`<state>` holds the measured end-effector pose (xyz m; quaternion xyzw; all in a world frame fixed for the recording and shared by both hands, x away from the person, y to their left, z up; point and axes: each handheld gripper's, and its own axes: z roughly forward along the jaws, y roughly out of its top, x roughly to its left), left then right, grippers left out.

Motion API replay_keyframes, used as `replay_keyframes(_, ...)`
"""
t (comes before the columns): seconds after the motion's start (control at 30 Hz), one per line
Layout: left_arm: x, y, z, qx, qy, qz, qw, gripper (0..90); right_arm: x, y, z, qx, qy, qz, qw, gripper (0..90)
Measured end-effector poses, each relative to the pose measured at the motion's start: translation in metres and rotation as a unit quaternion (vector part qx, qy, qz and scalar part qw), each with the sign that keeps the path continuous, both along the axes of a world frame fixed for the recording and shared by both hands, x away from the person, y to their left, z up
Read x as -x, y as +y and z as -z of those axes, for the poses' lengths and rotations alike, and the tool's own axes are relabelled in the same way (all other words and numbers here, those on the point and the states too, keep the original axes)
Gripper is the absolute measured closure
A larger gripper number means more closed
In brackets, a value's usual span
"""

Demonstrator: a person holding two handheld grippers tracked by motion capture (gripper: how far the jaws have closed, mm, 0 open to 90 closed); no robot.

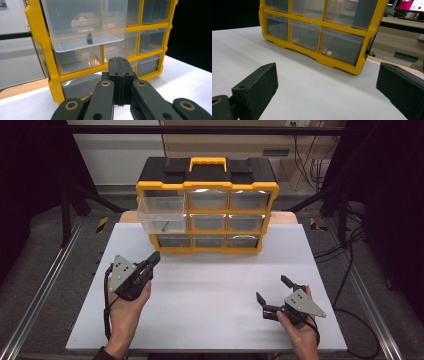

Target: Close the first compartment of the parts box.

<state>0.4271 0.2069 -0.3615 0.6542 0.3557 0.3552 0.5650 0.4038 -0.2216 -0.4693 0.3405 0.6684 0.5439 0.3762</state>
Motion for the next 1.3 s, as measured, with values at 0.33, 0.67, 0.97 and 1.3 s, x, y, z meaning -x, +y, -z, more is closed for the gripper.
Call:
replay_keyframes(0.33, -0.011, -0.001, -0.009, 0.014, 0.016, -0.013, 0.9997, 89.6, 0.0, 0.0, 0.0, 0.001, -0.001, 0.001, 1.0, 3.8)
replay_keyframes(0.67, -0.025, -0.007, -0.026, 0.016, 0.015, -0.013, 0.9997, 89.5, 0.0, 0.0, 0.0, 0.001, -0.002, 0.001, 1.0, 3.6)
replay_keyframes(0.97, -0.031, -0.017, -0.028, 0.018, 0.021, -0.016, 0.9995, 89.6, 0.0, -0.002, 0.0, -0.001, -0.003, 0.003, 1.0, 3.6)
replay_keyframes(1.3, -0.049, -0.015, -0.032, 0.022, 0.013, -0.043, 0.9987, 89.5, -0.001, -0.002, 0.001, 0.002, 0.0, 0.003, 1.0, 3.8)
